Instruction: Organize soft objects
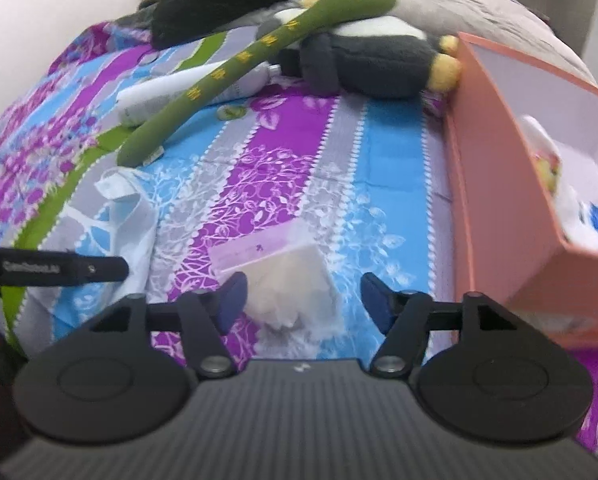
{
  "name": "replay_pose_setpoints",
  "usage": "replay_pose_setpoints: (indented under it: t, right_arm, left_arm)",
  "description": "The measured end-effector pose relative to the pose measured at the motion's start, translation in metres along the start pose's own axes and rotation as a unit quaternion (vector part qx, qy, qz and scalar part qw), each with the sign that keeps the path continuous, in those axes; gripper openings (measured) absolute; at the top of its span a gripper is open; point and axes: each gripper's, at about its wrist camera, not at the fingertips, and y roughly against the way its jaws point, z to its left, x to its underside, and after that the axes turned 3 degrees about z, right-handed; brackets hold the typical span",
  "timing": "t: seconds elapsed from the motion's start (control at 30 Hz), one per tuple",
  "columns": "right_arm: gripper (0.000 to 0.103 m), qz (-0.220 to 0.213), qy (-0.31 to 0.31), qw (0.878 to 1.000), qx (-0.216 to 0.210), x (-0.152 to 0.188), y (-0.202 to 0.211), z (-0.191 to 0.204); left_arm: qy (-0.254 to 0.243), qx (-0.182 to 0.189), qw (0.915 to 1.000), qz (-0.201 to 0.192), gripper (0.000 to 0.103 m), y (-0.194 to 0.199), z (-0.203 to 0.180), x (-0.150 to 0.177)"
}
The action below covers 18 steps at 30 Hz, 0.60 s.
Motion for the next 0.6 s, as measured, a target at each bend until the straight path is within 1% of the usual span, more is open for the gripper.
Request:
replay_pose_setpoints:
  t: [0.07, 0.13, 0.23, 0.3, 0.37, 0.4, 0.43, 0.6]
  right_arm:
    - [0.069, 0.005, 0.013, 1.000, -0.004, -0.004, -0.010, 0.000]
    - [0.069, 0.014, 0.021, 1.000, -0.017, -0.007, -0.020, 0.001]
    - [0.069, 0.041, 0.041, 0.998, -0.032, -0.010, -0.034, 0.005]
    - [0.067, 0.042, 0.053, 0.997, -0.027, -0.010, -0.037, 0.010]
    - [0.062, 0.043, 0.056, 0.997, -0.020, -0.011, -0.038, 0.012]
    - [0.053, 0.043, 0.057, 0.997, -0.017, -0.010, -0.039, 0.012]
    - [0.047, 0.043, 0.060, 0.997, -0.014, -0.010, -0.038, 0.013]
    - [0.041, 0.041, 0.067, 0.997, -0.005, -0.012, -0.034, 0.018]
  left_arm:
    - [0.012, 0.012, 0.9999, 0.001, 0.049, 0.000, 0.004, -0.001]
    - [0.023, 0.023, 0.9995, 0.001, 0.049, -0.002, 0.008, -0.001]
    - [0.033, 0.035, 0.9988, 0.001, 0.049, -0.003, 0.012, -0.003]
    - [0.038, 0.043, 0.9983, 0.003, 0.049, -0.004, 0.014, -0.004]
    - [0.043, 0.050, 0.9978, 0.009, 0.049, -0.006, 0.015, -0.006]
    - [0.043, 0.052, 0.9976, 0.011, 0.049, -0.007, 0.015, -0.006]
    - [0.043, 0.053, 0.9976, 0.014, 0.049, -0.009, 0.014, -0.007]
    - [0.046, 0.062, 0.9968, 0.021, 0.049, -0.013, 0.016, -0.011]
